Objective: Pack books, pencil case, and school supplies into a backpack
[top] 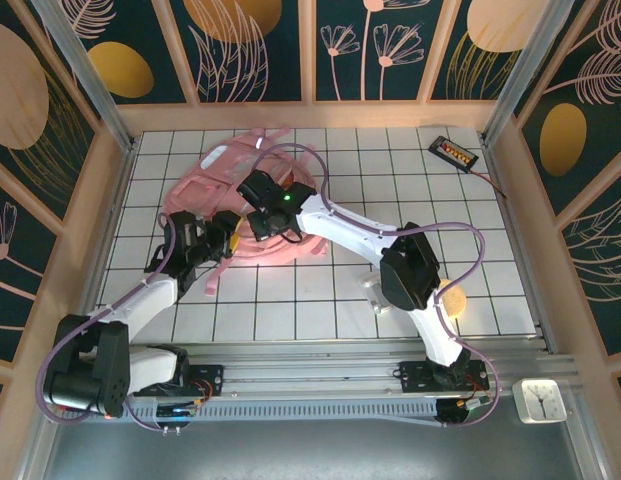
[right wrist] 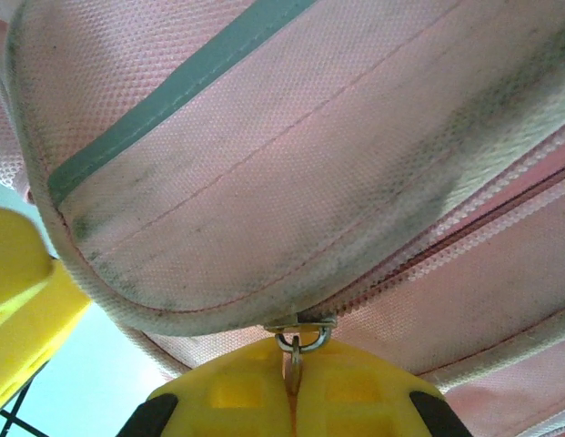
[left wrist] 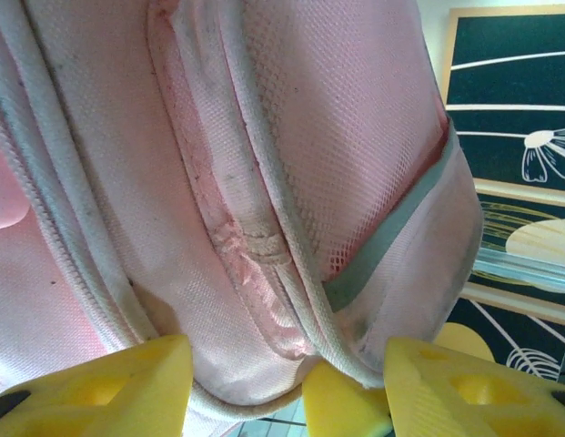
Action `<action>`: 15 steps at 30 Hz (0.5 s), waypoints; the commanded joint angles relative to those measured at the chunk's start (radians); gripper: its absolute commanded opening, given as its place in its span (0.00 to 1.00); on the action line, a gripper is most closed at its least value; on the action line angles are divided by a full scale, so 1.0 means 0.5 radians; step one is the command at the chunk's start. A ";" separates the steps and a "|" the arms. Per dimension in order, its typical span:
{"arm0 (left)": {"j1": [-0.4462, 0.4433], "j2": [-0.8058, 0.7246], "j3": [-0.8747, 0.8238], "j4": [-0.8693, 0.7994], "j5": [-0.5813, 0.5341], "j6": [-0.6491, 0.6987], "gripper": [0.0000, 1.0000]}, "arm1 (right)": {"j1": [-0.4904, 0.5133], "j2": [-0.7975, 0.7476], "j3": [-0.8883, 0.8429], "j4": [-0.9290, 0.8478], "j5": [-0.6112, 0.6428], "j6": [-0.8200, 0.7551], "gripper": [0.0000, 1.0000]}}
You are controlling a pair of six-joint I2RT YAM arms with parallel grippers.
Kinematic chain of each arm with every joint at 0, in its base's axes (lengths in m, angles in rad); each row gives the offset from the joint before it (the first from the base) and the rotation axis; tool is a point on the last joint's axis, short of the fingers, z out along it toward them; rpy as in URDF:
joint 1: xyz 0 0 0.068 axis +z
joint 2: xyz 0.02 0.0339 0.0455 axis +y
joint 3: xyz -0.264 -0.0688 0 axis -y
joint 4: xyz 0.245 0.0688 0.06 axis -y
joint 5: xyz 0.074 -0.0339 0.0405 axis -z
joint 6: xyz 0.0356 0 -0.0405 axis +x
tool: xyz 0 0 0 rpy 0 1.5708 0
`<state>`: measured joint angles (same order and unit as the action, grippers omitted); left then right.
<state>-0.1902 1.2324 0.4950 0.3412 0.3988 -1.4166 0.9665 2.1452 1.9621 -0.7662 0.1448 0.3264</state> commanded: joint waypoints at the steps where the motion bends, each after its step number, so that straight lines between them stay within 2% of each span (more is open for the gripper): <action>1: -0.005 0.077 0.047 0.164 0.079 -0.131 0.56 | 0.074 -0.129 -0.017 0.011 -0.104 -0.014 0.00; 5: -0.004 0.200 0.147 0.176 0.108 -0.119 0.54 | 0.112 -0.139 -0.019 0.007 -0.134 -0.035 0.00; 8: -0.005 0.279 0.170 0.200 0.141 -0.111 0.46 | 0.128 -0.148 -0.011 -0.009 -0.146 -0.049 0.00; 9: -0.003 0.296 0.164 0.216 0.149 -0.116 0.41 | 0.129 -0.155 -0.015 -0.016 -0.148 -0.053 0.00; 10: -0.003 0.305 0.156 0.231 0.153 -0.117 0.30 | 0.130 -0.163 -0.018 -0.022 -0.148 -0.052 0.00; 12: -0.003 0.313 0.148 0.235 0.156 -0.115 0.04 | 0.129 -0.178 -0.036 -0.043 -0.133 -0.065 0.00; 13: 0.000 0.313 0.145 0.228 0.164 -0.108 0.00 | 0.123 -0.191 -0.051 -0.056 -0.121 -0.078 0.00; 15: 0.005 0.306 0.185 0.147 0.196 -0.016 0.00 | 0.093 -0.225 -0.107 -0.069 -0.084 -0.120 0.00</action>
<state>-0.1886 1.3697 0.5503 0.3923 0.4656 -1.4487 0.9939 2.1334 1.9266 -0.7681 0.1337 0.3084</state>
